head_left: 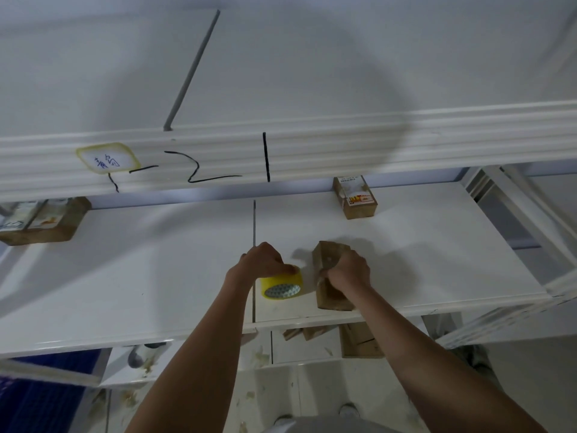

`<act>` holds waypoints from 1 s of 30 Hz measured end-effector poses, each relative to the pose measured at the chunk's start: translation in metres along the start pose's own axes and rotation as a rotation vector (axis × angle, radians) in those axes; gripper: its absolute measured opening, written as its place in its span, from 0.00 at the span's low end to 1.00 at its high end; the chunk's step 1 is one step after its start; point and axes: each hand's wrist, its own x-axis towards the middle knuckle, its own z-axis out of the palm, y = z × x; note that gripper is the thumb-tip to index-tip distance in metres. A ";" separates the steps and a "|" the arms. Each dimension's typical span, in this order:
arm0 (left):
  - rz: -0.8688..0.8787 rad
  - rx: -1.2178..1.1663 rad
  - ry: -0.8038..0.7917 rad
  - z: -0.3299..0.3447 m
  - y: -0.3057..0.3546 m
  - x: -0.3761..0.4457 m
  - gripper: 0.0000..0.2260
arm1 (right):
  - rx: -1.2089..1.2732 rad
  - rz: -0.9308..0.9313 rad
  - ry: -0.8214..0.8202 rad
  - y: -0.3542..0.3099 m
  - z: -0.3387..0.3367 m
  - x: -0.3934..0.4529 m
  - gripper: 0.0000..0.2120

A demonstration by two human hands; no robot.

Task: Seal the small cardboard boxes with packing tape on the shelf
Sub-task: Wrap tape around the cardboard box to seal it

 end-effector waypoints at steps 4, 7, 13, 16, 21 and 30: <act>-0.019 -0.047 0.010 -0.005 0.004 0.000 0.22 | 0.157 0.104 -0.107 0.000 -0.022 -0.002 0.20; -0.040 -0.079 0.024 -0.012 0.007 -0.001 0.20 | 0.306 0.160 -0.170 0.006 -0.025 -0.001 0.20; -0.033 -0.083 0.058 -0.014 0.010 -0.001 0.18 | 0.568 0.189 -0.272 0.017 -0.021 0.002 0.18; -0.042 -0.080 0.069 -0.011 0.012 -0.002 0.23 | 0.609 0.184 -0.336 0.019 -0.022 0.000 0.18; 0.007 0.048 0.113 0.003 0.022 -0.009 0.19 | 0.607 0.177 -0.382 0.026 -0.019 -0.003 0.21; 0.051 0.220 0.162 0.009 0.043 -0.014 0.21 | 0.381 0.141 -0.467 0.026 -0.031 -0.002 0.21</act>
